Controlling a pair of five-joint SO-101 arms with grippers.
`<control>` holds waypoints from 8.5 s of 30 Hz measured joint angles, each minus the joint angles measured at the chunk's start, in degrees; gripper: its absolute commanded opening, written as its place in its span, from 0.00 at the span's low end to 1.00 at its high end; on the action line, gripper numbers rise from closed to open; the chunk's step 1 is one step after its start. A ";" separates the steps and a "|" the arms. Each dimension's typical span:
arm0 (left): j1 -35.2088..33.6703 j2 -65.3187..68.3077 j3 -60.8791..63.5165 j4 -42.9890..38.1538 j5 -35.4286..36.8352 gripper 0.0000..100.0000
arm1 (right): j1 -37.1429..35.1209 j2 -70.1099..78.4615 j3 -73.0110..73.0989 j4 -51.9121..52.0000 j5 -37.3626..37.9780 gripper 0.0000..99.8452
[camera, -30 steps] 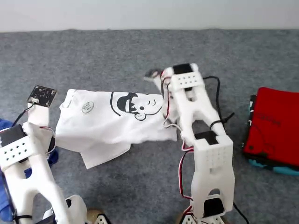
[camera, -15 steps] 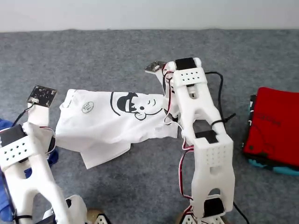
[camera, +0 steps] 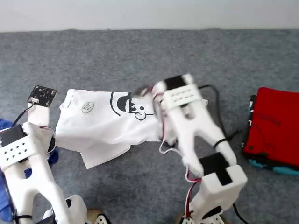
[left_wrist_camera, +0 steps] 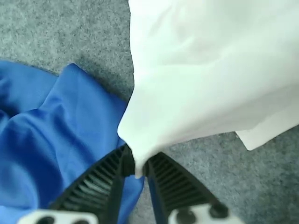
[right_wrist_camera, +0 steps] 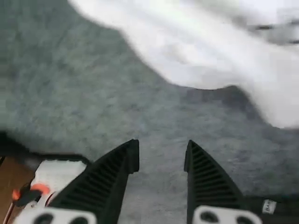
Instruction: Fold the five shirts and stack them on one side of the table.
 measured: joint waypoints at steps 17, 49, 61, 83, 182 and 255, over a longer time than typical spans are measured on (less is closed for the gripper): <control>0.00 0.00 0.00 0.00 0.00 0.01 | -3.34 24.97 -21.89 -0.09 -2.64 0.30; 0.00 0.00 -3.69 2.29 0.53 0.01 | 5.36 21.10 -28.66 0.00 9.05 0.01; 5.71 0.00 -33.93 12.22 16.26 0.01 | 12.31 -15.38 -28.66 -0.35 15.56 0.01; 14.59 -0.88 -96.70 3.60 13.98 0.01 | 37.36 -57.05 -28.84 -21.36 22.42 0.01; 49.67 69.71 -66.90 22.51 9.58 0.05 | 42.29 -41.32 27.78 -30.15 27.08 0.01; 32.00 58.90 -98.55 19.25 13.71 0.01 | 36.75 -40.97 19.16 -32.35 26.99 0.01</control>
